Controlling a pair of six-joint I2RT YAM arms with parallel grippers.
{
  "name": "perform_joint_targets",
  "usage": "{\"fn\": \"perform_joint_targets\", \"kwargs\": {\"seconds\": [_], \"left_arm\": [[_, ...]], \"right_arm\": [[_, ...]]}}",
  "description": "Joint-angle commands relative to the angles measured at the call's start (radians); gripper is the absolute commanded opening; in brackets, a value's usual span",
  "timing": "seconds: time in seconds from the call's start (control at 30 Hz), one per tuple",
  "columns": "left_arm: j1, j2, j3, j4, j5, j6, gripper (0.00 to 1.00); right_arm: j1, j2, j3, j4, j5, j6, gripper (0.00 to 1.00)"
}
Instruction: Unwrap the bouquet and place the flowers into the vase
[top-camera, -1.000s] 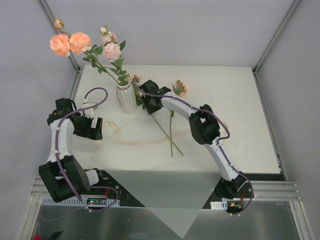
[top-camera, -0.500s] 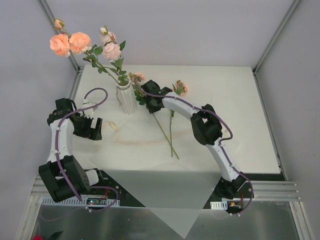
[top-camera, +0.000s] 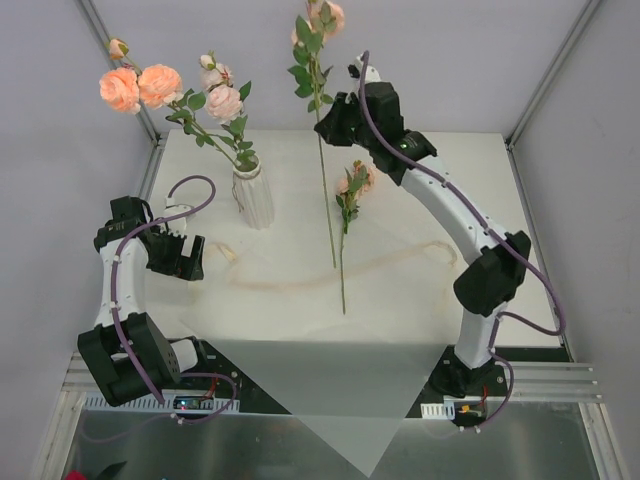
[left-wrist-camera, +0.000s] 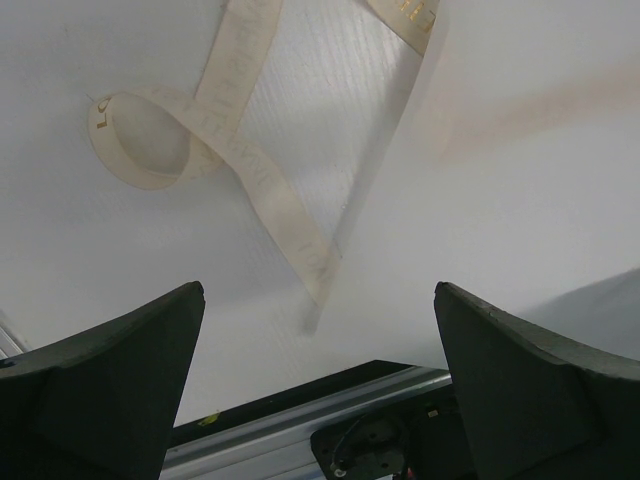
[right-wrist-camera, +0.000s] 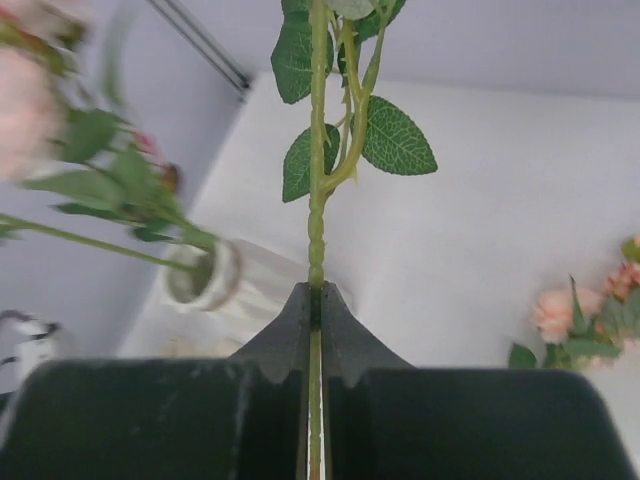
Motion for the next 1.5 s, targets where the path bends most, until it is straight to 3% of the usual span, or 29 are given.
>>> {"fn": "perform_joint_targets", "kwargs": {"seconds": [0.0,0.17,0.2,0.23,0.33,0.5,0.8,1.07,1.47], "left_arm": [[0.001,-0.029,0.01,-0.009,0.008,0.009,0.99],[0.001,-0.035,0.015,-0.017,0.008,0.011,0.99],[0.001,-0.038,0.015,-0.017,0.008,0.011,0.99],[0.001,-0.038,0.015,-0.02,0.01,0.011,0.99],[0.001,-0.037,0.015,-0.02,0.007,0.011,0.99],[0.001,-0.038,0.007,-0.025,0.001,0.017,0.99],[0.001,-0.044,-0.007,-0.031,-0.021,0.04,0.99],[0.001,-0.038,-0.002,-0.031,-0.021,0.041,0.99],[0.001,-0.043,-0.001,-0.032,-0.005,0.04,0.99]], "right_arm": [[0.033,-0.144,-0.018,0.293,-0.061,0.046,0.01],[0.094,-0.198,-0.105,0.796,-0.082,-0.07,0.01],[0.11,-0.195,-0.134,0.9,-0.094,-0.161,0.01],[0.127,-0.187,-0.151,1.112,-0.126,-0.211,0.01],[0.168,-0.083,-0.087,1.278,-0.224,-0.325,0.01],[0.199,0.023,0.112,1.284,-0.26,-0.345,0.0],[0.21,0.135,0.226,1.292,-0.236,-0.369,0.0],[0.211,0.172,0.179,1.323,-0.211,-0.336,0.0],[0.214,0.158,-0.071,1.393,-0.157,-0.305,0.0]]}}
